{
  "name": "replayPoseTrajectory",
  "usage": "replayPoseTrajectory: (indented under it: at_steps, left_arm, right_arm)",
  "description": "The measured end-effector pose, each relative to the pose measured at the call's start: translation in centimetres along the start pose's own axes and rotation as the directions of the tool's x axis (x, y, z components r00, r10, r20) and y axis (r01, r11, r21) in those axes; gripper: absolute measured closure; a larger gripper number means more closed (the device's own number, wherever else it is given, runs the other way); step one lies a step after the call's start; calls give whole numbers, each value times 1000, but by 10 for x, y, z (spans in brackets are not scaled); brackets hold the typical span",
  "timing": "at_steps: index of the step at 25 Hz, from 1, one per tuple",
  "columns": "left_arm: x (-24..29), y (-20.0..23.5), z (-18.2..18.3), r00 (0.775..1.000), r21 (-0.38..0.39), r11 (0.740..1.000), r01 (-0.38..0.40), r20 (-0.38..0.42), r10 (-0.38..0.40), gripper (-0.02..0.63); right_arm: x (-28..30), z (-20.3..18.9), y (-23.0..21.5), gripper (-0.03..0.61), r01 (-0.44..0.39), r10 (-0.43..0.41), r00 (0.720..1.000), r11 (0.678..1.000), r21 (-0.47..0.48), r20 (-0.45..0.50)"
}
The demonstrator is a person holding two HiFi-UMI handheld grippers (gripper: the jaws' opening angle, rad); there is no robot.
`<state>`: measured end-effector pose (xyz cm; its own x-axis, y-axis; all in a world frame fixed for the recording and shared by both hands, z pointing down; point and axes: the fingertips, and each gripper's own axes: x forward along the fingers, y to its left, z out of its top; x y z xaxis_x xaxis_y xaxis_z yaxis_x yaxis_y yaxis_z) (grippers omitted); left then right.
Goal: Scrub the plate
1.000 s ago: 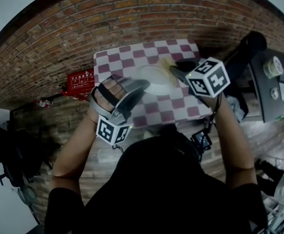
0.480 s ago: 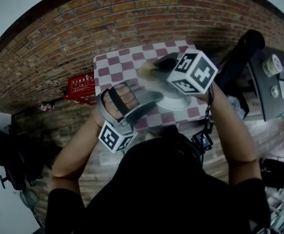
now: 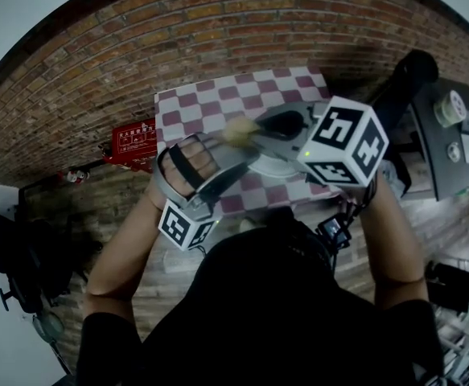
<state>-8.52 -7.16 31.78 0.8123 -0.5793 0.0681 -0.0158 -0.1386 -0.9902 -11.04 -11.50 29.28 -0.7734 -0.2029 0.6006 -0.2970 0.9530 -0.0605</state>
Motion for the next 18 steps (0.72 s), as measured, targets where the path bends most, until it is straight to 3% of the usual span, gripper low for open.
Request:
replayPoseTrajectory:
  at_steps: [8,18]
  left_arm:
    - [1,-7,-26,998,-12,1000,7,-64,-8,592]
    - [-4,-4,-44,994,-24,1000,3,-113,-6,591]
  right_arm:
    - [-20,-26,-9,531,37,-40,999,993,116,23]
    - [-22,-88,-49,532,113,-92,990,972,207,-108]
